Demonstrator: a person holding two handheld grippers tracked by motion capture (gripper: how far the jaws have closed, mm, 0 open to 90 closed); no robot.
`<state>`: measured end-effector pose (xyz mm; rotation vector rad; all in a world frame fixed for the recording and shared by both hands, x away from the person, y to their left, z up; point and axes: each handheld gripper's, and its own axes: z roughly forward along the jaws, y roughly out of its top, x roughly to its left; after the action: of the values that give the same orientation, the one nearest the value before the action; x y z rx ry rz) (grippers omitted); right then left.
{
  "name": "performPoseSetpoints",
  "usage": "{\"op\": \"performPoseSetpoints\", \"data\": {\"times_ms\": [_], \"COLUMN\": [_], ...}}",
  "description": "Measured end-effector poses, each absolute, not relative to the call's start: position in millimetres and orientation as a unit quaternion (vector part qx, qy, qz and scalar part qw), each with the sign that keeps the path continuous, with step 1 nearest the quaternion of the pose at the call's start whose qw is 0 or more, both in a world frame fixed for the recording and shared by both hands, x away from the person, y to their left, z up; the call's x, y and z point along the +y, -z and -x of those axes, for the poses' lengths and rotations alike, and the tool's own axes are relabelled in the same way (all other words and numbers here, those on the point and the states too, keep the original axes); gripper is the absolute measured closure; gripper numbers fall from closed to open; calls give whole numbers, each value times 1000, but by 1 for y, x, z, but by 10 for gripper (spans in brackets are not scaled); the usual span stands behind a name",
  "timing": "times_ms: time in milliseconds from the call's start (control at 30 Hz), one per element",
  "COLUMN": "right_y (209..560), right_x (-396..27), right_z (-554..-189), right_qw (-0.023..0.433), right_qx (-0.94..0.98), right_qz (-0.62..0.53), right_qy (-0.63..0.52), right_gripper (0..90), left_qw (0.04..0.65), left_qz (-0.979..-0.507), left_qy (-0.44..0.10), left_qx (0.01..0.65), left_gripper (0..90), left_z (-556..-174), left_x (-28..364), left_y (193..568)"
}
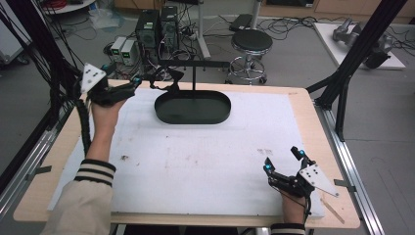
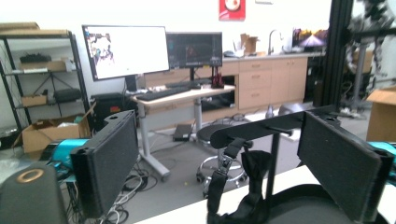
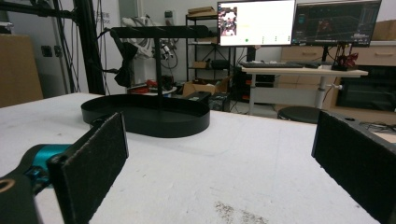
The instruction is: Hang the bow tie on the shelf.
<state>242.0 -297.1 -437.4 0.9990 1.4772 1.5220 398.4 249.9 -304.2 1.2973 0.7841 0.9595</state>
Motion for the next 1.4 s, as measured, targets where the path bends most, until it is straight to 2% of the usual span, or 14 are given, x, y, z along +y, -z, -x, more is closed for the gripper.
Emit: {"op": "performPoseSetpoints", "data": {"times_ms": [33,67,200,267,400,600,733,967,1400], "right_y": [437,437,436,436,436,435,435,433,433], "right_x": [-298,-298,-303,-304,-305,-307,-307,-303,-302], "right_z": [-242,-241,-239,-238,-237,-237,-236,-237,-235], "right_qw": [391,389,393,395,396,402,404,408,405], "right_qx": [579,578,568,565,560,561,561,570,570], "right_qz": [-392,-394,-400,-402,-410,-409,-411,-413,-416], "right_qy": [-598,-599,-603,-602,-601,-597,-594,-581,-582], "right_gripper": [27,27,27,27,27,27,26,27,27], "left_qw": [624,635,662,658,629,611,614,576,582], "left_qz": [-565,-558,-548,-553,-559,-553,-538,-570,-563], "left_qy": [-418,-416,-394,-395,-426,-436,-420,-418,-419], "left_qx": [342,337,325,324,332,362,396,410,411], "left_gripper": [124,124,124,125,125,125,125,126,126], "left_z": [-398,-379,-342,-334,-292,-258,-251,-246,-246], "left_x": [250,258,270,273,290,312,327,328,335], "left_y": [304,305,314,317,339,376,395,416,420]}}
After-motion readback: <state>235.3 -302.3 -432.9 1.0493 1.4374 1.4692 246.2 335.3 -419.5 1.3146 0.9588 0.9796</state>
